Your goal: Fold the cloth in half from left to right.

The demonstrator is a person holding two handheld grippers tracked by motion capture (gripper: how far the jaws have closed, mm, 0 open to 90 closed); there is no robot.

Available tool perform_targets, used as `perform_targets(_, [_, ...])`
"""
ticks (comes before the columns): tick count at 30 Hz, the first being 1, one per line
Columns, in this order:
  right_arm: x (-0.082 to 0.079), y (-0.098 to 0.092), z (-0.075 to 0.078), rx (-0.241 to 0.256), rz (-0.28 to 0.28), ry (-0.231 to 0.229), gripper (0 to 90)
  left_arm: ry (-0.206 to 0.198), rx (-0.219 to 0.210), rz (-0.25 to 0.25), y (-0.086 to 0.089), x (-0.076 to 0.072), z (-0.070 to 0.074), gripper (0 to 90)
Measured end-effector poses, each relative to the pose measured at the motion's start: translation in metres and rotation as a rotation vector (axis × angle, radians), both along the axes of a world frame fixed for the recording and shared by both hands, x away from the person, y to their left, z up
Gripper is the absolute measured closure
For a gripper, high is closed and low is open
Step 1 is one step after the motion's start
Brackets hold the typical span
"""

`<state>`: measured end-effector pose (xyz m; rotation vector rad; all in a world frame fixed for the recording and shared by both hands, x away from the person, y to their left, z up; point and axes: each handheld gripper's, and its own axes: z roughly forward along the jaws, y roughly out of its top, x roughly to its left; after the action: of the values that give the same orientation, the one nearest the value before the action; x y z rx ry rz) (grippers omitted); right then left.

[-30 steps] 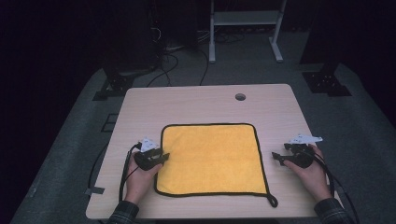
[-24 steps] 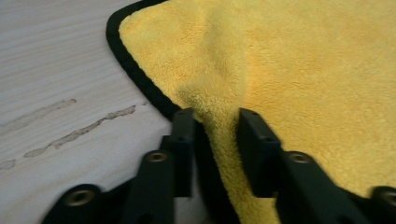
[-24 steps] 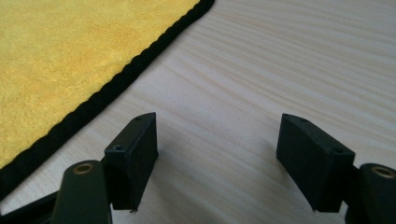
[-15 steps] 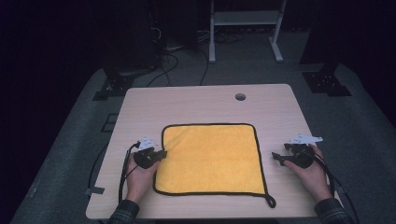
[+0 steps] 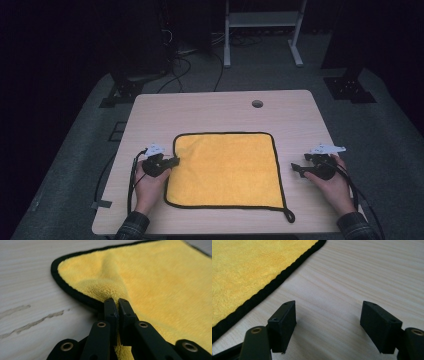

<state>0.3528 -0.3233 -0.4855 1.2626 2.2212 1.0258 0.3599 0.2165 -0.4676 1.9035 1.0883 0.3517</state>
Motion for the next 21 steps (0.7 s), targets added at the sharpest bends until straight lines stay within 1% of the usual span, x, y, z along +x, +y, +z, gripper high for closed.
perform_targets(1, [0.000, 0.000, 0.000, -0.001, 0.000, 0.000, 27.6, -0.005, 0.003, -0.006, -0.001, 0.000, 0.002, 86.3])
perform_targets(3, [0.000, 0.000, 0.000, -0.001, 0.000, 0.000, 27.6, -0.013, -0.001, -0.014, -0.003, 0.000, 0.004, 86.3])
perform_targets(4, [0.000, 0.000, 0.000, -0.002, 0.000, 0.000, 27.6, -0.019, -0.010, -0.024, -0.005, 0.000, 0.006, 86.3])
perform_targets(5, [0.000, 0.000, 0.000, -0.004, 0.001, -0.001, 27.6, -0.021, -0.010, -0.032, -0.007, 0.001, 0.008, 86.3])
perform_targets(8, [0.000, 0.000, 0.000, -0.004, 0.001, -0.001, 27.5, -0.027, -0.036, -0.049, -0.012, 0.002, 0.011, 86.3])
perform_targets(9, [0.000, 0.000, 0.000, -0.004, 0.001, -0.001, 27.5, -0.025, -0.045, -0.053, -0.014, 0.003, 0.012, 86.2])
perform_targets(10, [0.000, 0.000, 0.000, -0.003, 0.001, -0.001, 27.5, -0.023, -0.043, -0.064, -0.016, 0.003, 0.013, 86.2])
perform_targets(14, [0.000, 0.000, 0.000, 0.000, 0.001, 0.000, 27.5, -0.018, -0.062, -0.096, -0.029, 0.006, 0.017, 86.2])
perform_targets(15, [0.000, 0.000, 0.000, 0.000, 0.001, 0.000, 27.5, -0.018, -0.062, -0.096, -0.029, 0.006, 0.017, 86.2])
perform_targets(18, [0.000, 0.000, 0.000, 0.000, 0.001, 0.000, 27.5, -0.014, -0.078, -0.120, -0.041, 0.009, 0.018, 86.1])
perform_targets(19, [0.000, 0.000, 0.000, 0.000, 0.001, 0.000, 27.5, -0.014, -0.078, -0.120, -0.041, 0.009, 0.018, 86.2])
perform_targets(21, [0.000, 0.000, 0.000, 0.000, 0.001, 0.000, 27.5, -0.008, -0.093, -0.133, -0.046, 0.011, 0.018, 86.1])
